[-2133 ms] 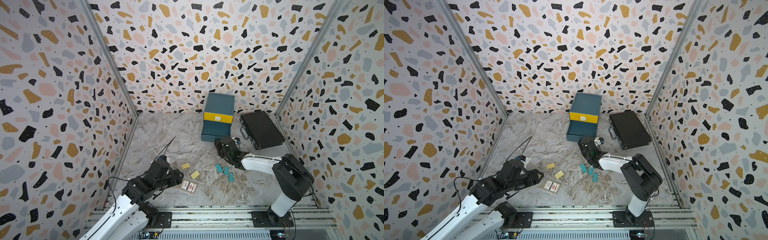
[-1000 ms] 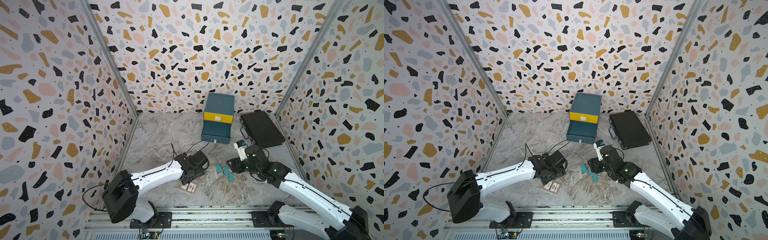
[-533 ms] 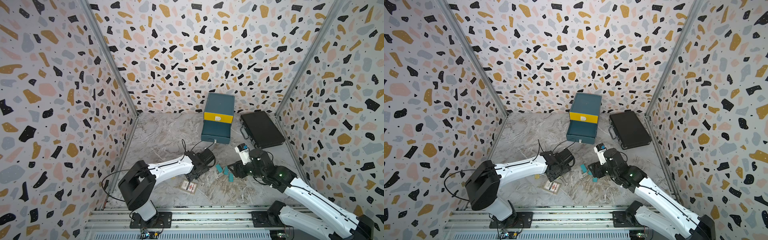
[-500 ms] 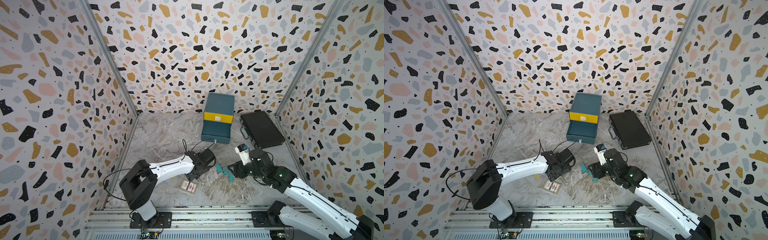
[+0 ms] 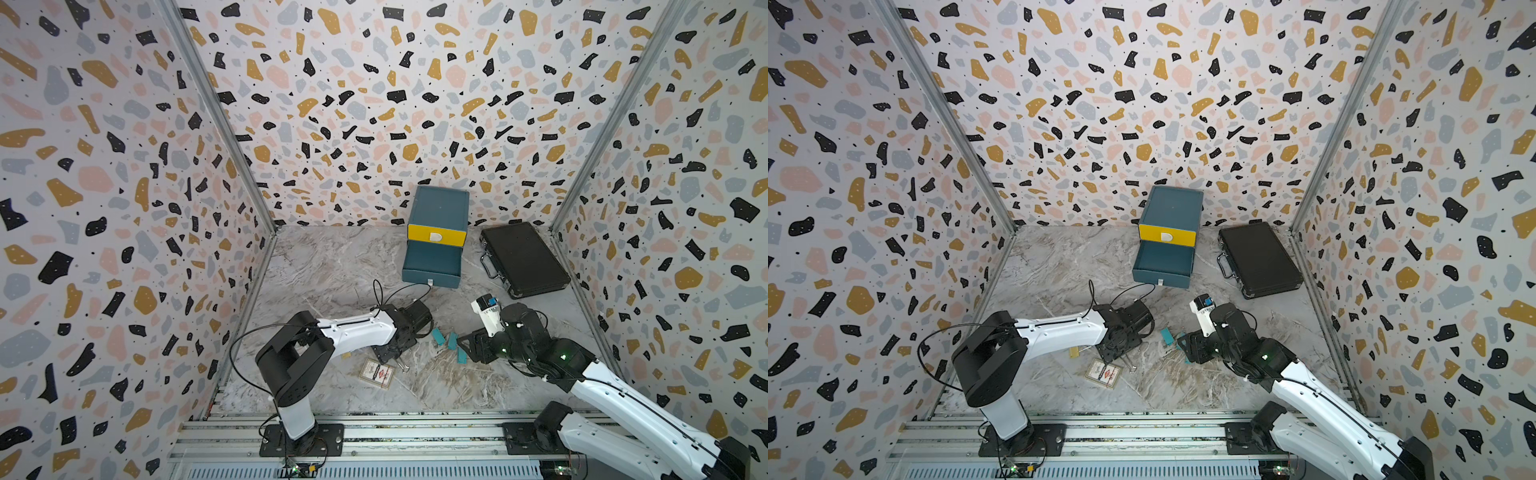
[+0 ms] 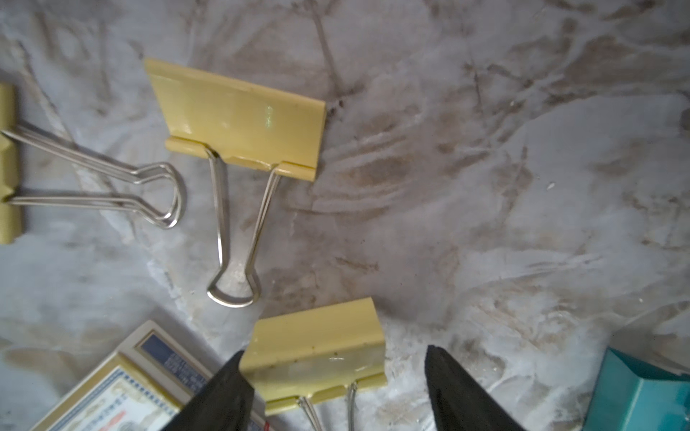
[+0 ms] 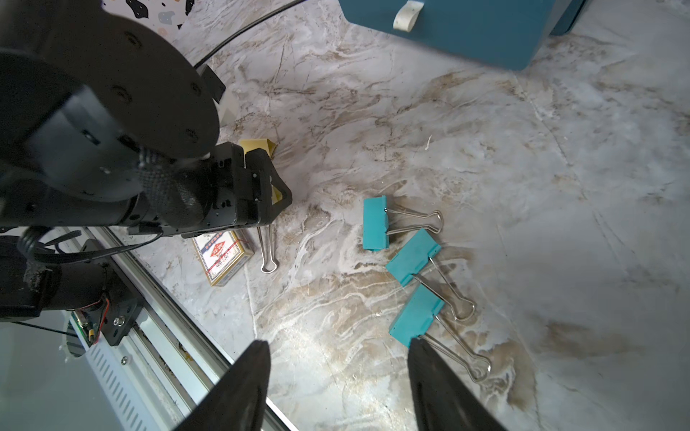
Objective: Put the binder clips in the drawer according to color
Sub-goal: Pick up the binder clip at the center of the board.
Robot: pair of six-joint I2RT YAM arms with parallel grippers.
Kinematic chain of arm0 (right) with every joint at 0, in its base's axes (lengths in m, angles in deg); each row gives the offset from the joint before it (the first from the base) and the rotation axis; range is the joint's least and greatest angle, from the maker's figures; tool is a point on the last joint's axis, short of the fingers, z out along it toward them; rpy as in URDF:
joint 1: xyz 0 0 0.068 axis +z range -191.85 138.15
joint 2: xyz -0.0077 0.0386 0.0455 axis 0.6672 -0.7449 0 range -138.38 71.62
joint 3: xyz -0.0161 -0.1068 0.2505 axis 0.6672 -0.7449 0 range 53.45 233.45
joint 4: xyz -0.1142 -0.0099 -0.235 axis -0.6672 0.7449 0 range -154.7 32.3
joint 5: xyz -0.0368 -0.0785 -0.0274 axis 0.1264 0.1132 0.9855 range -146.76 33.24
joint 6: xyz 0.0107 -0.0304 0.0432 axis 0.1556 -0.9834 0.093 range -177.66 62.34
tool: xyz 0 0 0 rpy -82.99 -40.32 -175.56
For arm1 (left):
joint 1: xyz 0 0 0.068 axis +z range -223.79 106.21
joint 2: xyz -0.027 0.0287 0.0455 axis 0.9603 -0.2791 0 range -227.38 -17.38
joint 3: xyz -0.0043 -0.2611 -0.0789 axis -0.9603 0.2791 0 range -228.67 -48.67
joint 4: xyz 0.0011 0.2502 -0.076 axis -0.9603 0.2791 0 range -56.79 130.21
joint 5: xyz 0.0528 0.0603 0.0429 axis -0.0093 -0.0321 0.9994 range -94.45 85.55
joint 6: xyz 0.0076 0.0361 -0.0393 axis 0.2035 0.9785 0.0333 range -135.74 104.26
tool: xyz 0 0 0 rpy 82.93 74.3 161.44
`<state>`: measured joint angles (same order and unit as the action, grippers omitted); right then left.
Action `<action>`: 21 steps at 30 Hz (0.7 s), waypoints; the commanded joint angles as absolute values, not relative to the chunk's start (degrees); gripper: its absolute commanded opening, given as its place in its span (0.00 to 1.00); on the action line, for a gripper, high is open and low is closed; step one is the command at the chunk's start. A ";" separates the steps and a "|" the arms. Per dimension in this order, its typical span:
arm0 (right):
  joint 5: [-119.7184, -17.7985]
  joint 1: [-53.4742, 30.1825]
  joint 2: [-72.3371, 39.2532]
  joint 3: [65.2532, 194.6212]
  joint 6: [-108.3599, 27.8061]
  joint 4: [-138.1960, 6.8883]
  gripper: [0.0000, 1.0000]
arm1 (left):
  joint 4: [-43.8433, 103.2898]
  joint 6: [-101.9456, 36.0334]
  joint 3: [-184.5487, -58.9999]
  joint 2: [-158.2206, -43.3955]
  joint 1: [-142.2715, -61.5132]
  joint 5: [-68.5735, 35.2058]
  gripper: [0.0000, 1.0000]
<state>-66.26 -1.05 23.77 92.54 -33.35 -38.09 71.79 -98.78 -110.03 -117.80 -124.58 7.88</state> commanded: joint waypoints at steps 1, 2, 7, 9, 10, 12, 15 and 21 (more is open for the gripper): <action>-66.70 -0.80 24.93 92.69 -32.87 -37.42 0.64 | 71.26 -98.79 -108.89 -117.84 -124.29 9.91 0.69; -66.69 -0.80 24.94 92.70 -32.88 -37.39 0.64 | 71.24 -98.79 -108.80 -117.55 -124.32 10.25 0.67; -66.69 -0.80 24.75 92.56 -32.61 -37.63 0.63 | 71.09 -97.85 -108.96 -116.99 -124.29 11.61 0.58; -66.67 -0.80 24.83 92.50 -32.44 -37.63 0.61 | 70.74 -97.57 -108.96 -116.52 -124.27 11.85 0.54; -66.60 -0.80 24.85 92.64 -32.35 -37.61 0.61 | 70.47 -97.40 -109.12 -116.12 -124.31 11.96 0.53; -66.27 -0.80 25.15 92.61 -32.35 -37.49 0.60 | 70.17 -96.27 -110.12 -114.96 -124.32 12.15 0.51; -65.43 -0.80 25.59 92.63 -32.63 -36.87 0.60 | 68.77 -92.96 -113.14 -111.95 -124.08 12.35 0.47; -64.50 -0.80 26.24 92.97 -32.65 -36.22 0.59 | 67.54 -83.52 -126.56 -109.73 -120.77 9.50 0.43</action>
<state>-65.64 -1.05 25.19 92.45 -32.82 -37.81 70.00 -89.62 -120.74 -111.44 -122.63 9.65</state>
